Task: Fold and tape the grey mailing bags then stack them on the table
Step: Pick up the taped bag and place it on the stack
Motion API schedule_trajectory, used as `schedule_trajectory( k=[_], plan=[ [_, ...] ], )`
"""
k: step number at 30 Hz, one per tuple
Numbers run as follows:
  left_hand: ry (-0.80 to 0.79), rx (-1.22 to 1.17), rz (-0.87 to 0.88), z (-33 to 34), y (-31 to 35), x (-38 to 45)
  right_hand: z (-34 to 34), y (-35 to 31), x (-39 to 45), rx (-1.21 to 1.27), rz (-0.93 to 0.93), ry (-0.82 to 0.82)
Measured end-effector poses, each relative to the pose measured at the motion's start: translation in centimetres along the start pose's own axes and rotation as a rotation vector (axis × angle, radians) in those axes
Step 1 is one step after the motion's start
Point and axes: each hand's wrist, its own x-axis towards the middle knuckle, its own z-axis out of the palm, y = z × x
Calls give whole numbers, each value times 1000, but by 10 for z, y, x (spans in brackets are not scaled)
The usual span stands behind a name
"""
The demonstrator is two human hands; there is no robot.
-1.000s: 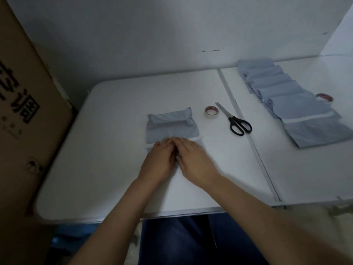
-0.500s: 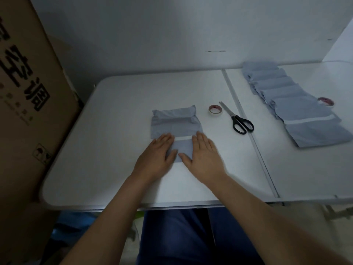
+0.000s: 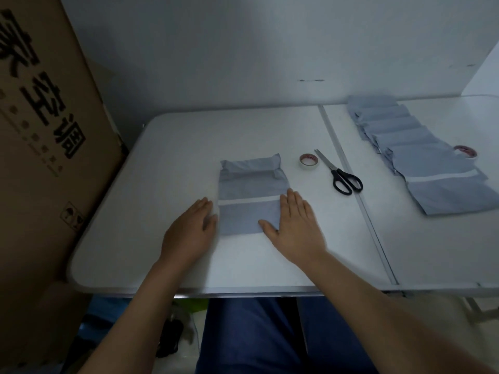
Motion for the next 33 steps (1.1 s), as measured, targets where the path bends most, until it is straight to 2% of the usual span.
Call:
schedule_trajectory(
  k=[3, 5, 10, 13, 15, 17, 19, 20, 25, 28, 30, 33],
  plan=[
    [153, -90, -72, -6, 6, 19, 0, 2, 0, -4, 14, 25],
    [159, -111, -124, -7, 16, 35, -2, 3, 0, 33, 21, 37],
    [-61, -9, -291, -5, 39, 62, -11, 5, 3, 235, 47, 48],
    [-133, -80, -311, -9, 46, 68, -22, 8, 9, 344, 80, 80],
    [-86, -262, -370, -12, 46, 69, -31, 10, 14, 444, 129, 115],
    [-68, -630, -492, -14, 46, 67, -39, 14, 18, 534, 186, 140],
    [-151, -946, -623, -15, 51, 62, -45, 22, 24, 574, 267, 103],
    [-193, -1020, -656, -15, 53, 60, -48, 27, 27, 605, 316, 71],
    [-222, -1227, -733, -16, 55, 59, -64, 45, 35, 882, 507, -50],
    [-242, -1329, -767, -22, 58, 61, -78, 45, 35, 1044, 596, -215],
    [-260, -1371, -773, -25, 61, 63, -83, 42, 34, 1150, 621, -315],
    [-241, -1424, -764, -27, 64, 65, -84, 36, 36, 1191, 620, -349]
  ],
)
